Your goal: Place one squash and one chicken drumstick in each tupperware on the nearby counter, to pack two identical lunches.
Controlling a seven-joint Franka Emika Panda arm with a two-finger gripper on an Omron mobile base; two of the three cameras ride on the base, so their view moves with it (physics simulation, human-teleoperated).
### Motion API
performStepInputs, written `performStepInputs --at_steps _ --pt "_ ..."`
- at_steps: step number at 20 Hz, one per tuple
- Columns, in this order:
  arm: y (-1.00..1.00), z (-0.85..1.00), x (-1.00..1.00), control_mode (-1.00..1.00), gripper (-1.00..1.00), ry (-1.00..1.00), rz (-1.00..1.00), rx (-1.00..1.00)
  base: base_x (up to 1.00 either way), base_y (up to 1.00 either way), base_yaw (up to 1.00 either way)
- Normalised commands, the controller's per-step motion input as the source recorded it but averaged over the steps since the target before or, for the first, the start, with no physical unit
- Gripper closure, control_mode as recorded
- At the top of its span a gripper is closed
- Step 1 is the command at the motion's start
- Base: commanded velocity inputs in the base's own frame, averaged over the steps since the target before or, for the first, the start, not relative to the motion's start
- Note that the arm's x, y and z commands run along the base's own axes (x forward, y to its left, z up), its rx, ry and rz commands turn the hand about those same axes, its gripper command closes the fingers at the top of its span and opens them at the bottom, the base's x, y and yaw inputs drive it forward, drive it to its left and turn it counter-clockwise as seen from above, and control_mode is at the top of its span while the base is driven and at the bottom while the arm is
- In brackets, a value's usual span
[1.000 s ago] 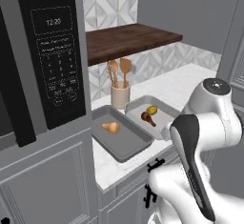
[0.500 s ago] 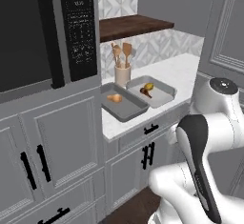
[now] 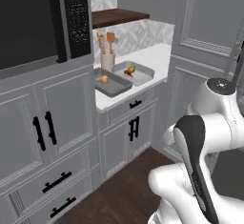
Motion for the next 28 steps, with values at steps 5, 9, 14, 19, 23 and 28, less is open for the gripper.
performStepInputs --at_steps 5,9,14,19,23,28 --pt "0.00 0.00 0.00 1.00 -1.00 0.00 0.00 0.00 -0.16 -0.01 -0.57" --pt "0.00 0.00 0.00 1.00 -1.00 0.00 0.00 0.00 0.19 0.00 -0.70" --pt "0.00 0.00 0.00 1.00 -1.00 0.00 0.00 0.00 0.28 0.00 -0.74" --pt "0.00 0.00 0.00 1.00 -1.00 0.00 0.00 0.00 0.34 -0.01 -0.70" --pt "0.00 0.00 0.00 1.00 -1.00 0.00 0.00 0.00 0.35 -0.17 -0.64" --pt "0.00 0.00 0.00 1.00 -1.00 0.00 0.00 0.00 0.39 -0.09 -0.59"
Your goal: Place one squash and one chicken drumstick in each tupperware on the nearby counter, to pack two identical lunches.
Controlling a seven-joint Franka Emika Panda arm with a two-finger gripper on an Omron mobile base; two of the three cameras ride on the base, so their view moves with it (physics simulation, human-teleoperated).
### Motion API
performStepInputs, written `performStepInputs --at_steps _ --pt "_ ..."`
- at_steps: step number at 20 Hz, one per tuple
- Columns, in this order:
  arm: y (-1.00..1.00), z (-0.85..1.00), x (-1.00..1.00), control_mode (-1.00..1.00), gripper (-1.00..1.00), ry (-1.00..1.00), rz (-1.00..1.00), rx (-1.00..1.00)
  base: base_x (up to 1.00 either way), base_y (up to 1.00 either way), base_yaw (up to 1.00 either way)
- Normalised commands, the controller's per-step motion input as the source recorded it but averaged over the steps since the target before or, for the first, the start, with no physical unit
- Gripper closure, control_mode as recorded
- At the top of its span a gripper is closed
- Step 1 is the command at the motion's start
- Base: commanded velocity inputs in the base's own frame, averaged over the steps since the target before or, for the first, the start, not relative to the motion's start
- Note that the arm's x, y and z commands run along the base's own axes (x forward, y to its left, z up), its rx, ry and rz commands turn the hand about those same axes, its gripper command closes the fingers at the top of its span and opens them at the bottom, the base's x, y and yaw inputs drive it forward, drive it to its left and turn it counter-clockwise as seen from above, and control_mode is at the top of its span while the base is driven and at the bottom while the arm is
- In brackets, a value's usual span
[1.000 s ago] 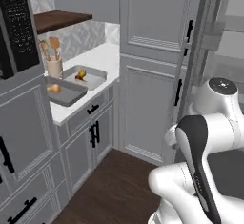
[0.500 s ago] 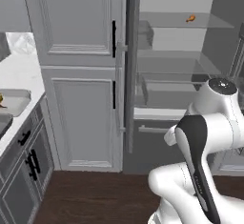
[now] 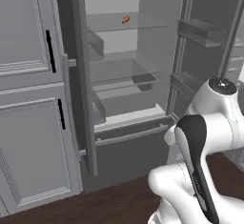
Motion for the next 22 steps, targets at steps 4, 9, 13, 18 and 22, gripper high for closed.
performStepInputs --at_steps 4,9,13,18,22 --pt "0.00 0.00 0.00 1.00 -1.00 0.00 0.00 0.00 0.62 -0.01 -0.37" --pt "0.00 0.00 0.00 1.00 -1.00 0.00 0.00 0.00 0.99 0.00 -0.06" --pt "0.00 0.00 0.00 1.00 -1.00 0.00 0.00 0.00 1.00 -0.19 0.01" --pt "0.00 0.00 0.00 1.00 -1.00 0.00 0.00 0.00 0.96 -0.64 0.06" --pt "0.00 0.00 0.00 1.00 -1.00 0.00 0.00 0.00 0.80 -0.33 0.10"
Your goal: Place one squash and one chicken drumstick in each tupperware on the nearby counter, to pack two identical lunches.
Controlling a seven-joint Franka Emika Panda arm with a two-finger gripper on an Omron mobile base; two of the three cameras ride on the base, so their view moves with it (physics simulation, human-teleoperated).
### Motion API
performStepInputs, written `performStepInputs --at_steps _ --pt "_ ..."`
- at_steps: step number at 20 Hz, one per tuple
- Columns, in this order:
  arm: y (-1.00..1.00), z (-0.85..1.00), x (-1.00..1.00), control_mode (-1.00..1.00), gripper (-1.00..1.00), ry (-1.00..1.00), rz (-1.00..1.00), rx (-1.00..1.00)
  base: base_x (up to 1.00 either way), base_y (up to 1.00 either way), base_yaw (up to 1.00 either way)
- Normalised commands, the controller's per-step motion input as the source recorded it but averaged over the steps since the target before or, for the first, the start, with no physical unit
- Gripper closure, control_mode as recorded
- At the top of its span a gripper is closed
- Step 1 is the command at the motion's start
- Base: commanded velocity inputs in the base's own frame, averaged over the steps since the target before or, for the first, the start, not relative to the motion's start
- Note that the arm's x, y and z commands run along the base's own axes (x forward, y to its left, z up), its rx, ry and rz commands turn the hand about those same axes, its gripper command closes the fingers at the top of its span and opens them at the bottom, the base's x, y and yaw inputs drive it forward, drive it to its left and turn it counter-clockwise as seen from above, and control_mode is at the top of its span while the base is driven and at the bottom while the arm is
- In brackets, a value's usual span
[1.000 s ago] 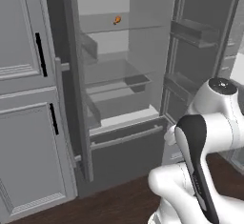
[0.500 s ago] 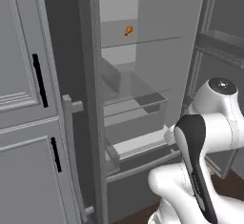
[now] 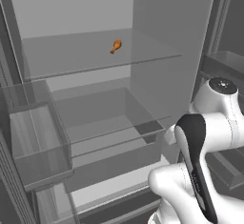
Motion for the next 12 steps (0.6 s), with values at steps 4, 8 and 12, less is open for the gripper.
performStepInputs --at_steps 4,8,12 --pt "0.11 -0.12 0.31 -1.00 -1.00 0.01 0.02 0.00 0.34 0.02 0.05" --pt "0.58 -0.16 0.57 -1.00 -1.00 0.00 0.00 -0.02 0.00 0.00 0.00" --pt "0.51 -0.04 0.58 -1.00 -1.00 0.01 -0.13 -0.01 0.00 0.00 0.00"
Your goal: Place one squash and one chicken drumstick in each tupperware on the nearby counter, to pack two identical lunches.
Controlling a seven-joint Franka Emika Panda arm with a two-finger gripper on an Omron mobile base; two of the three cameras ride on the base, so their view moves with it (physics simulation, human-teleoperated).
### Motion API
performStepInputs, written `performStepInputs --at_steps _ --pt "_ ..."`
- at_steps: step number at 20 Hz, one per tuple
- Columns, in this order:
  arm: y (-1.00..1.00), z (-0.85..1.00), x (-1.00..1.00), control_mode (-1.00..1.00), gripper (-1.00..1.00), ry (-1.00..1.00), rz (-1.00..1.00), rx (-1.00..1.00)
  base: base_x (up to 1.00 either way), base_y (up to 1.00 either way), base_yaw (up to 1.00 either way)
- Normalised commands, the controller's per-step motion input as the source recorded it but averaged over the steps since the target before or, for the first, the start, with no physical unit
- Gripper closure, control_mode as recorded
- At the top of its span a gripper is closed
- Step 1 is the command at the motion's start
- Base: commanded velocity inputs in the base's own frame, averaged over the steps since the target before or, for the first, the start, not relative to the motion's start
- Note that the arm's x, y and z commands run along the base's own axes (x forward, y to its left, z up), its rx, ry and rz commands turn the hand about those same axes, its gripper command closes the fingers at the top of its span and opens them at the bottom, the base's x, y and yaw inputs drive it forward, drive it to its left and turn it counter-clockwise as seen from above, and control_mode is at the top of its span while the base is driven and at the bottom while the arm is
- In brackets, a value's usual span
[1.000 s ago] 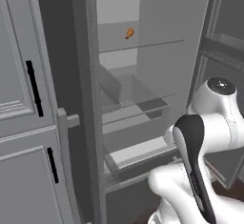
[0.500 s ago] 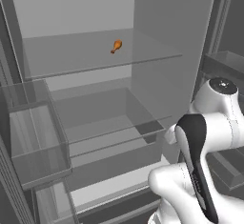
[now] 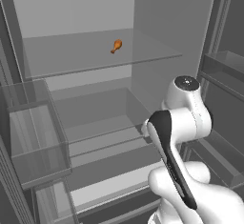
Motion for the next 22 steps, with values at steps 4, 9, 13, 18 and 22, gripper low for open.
performStepInputs --at_steps 4,9,13,18,22 --pt "0.51 0.20 0.21 -1.00 -1.00 -0.14 -0.14 -0.03 0.00 0.00 0.00" --pt "0.15 0.60 0.06 -1.00 -1.00 -0.21 -0.11 0.00 0.00 0.00 0.00" --pt "0.00 0.99 0.00 -1.00 -1.00 -0.32 -0.14 0.09 0.00 0.00 0.00" --pt "0.00 0.98 0.00 -1.00 -1.00 -0.25 -0.13 0.18 0.00 0.00 0.00" --pt "0.02 0.84 0.00 -1.00 -1.00 -0.18 -0.12 0.21 0.00 0.00 0.00"
